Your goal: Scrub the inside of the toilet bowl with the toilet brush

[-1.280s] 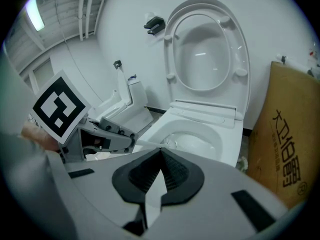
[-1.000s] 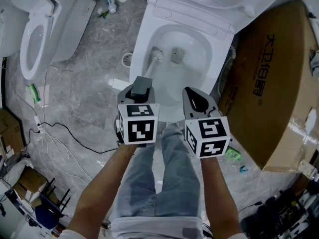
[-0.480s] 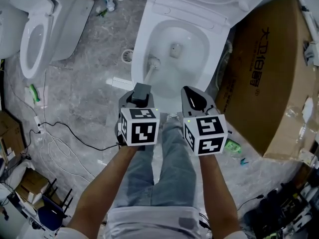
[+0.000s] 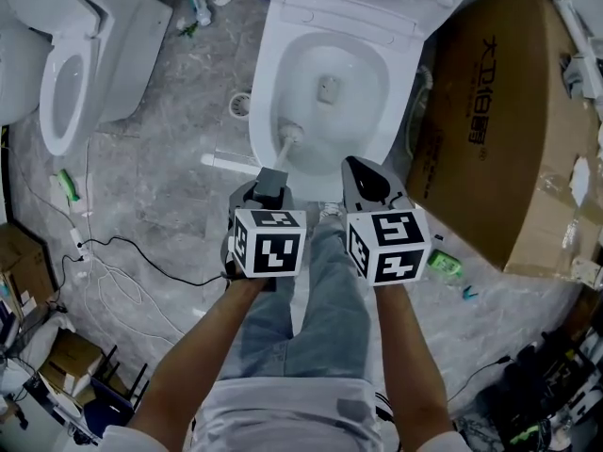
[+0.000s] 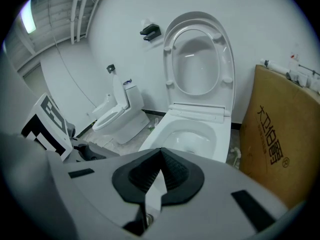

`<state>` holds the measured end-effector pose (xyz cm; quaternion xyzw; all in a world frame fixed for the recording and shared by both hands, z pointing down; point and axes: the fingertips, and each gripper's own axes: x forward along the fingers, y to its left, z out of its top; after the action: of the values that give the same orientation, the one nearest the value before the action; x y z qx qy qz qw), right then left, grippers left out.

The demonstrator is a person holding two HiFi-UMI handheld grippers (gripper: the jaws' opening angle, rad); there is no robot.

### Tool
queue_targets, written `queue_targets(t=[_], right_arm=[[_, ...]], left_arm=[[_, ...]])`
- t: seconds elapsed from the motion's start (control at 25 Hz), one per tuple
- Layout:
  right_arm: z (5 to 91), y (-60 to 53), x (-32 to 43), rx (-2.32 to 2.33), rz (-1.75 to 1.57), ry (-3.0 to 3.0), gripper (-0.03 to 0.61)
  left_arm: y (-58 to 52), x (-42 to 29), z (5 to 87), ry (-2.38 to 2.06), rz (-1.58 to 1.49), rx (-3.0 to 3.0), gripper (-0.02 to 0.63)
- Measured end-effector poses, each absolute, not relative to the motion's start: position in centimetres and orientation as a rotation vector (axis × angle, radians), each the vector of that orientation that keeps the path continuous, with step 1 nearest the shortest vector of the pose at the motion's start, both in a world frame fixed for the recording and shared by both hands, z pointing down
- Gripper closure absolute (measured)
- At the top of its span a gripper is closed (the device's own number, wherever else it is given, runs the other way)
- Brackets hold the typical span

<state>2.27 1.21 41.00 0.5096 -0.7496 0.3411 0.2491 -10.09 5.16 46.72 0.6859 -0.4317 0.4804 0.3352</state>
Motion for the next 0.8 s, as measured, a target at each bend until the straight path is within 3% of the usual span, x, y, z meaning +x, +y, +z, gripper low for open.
queue_targets(t=[0.8], right_arm=[[40.4,4.5,3.4,1.498,0.958,-1.992,0.577]], left_arm=[[9.0,-6.2,46.5,-0.919,1.233,1.843,0.457]])
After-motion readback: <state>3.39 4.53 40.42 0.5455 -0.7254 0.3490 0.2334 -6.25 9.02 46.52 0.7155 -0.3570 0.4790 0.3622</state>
